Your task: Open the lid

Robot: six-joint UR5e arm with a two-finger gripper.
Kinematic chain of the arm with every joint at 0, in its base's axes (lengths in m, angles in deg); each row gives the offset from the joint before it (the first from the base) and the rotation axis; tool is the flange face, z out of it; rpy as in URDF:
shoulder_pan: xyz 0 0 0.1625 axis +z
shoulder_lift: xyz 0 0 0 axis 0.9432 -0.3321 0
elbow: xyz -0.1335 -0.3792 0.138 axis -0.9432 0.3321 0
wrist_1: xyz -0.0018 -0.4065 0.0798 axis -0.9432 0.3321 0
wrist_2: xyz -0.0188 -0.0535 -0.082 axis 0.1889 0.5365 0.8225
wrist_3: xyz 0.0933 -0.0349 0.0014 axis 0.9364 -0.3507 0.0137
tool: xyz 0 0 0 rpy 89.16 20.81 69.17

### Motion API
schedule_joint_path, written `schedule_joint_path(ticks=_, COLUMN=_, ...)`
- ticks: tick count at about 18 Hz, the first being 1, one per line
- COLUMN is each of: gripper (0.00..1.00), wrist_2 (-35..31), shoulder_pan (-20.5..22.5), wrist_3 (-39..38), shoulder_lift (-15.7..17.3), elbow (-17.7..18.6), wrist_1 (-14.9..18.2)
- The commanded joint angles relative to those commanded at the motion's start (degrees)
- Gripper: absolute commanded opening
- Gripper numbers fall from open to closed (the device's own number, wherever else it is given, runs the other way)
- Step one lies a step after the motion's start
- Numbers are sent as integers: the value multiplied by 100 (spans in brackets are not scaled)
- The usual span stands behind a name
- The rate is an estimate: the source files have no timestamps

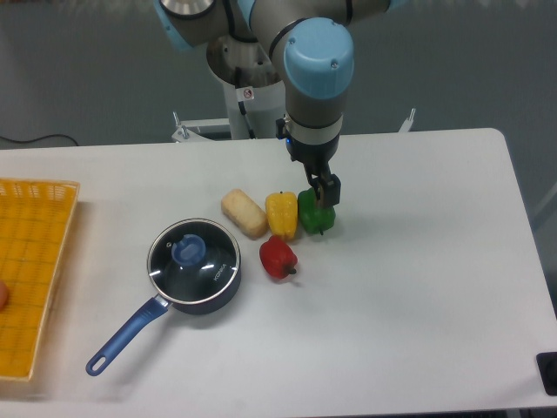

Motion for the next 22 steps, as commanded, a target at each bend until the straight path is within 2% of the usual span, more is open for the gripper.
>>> schedule_joint_path(ticks=5, gripper=100, wrist_2=175, shoulder_pan=0, wrist_3=-97, shoulder_lift=70, elbow=167, wrist_1=-9)
schedule_joint_path(ticks=8, gripper=100, wrist_2=264, shoulder_pan=-35, wrist_3=-710, shoulder_lift=149, elbow=254, wrist_1=-26)
schedule_joint_path(ticks=11, gripper=100, wrist_2=272, shoulder_pan=-290, wrist_3=-844, shoulder_lift=167, elbow=404, wrist_1=-289)
schedule_joint_path(ticks=14, gripper=100, wrist_2=447, shoulder_pan=-352, wrist_3=-871, shoulder_lift=158, elbow=536, wrist_1=-580)
schedule_joint_path(ticks=18, gripper=100, wrist_2=448, shoulder_pan=-624, wrist_3=-1169, shoulder_lift=150, elbow=668, wrist_1=-633)
schedule_joint_path(ticks=22, gripper=100, wrist_2=413, shoulder_pan=-896, wrist_3=-1222, shoulder_lift=115, elbow=616, wrist_1=-650)
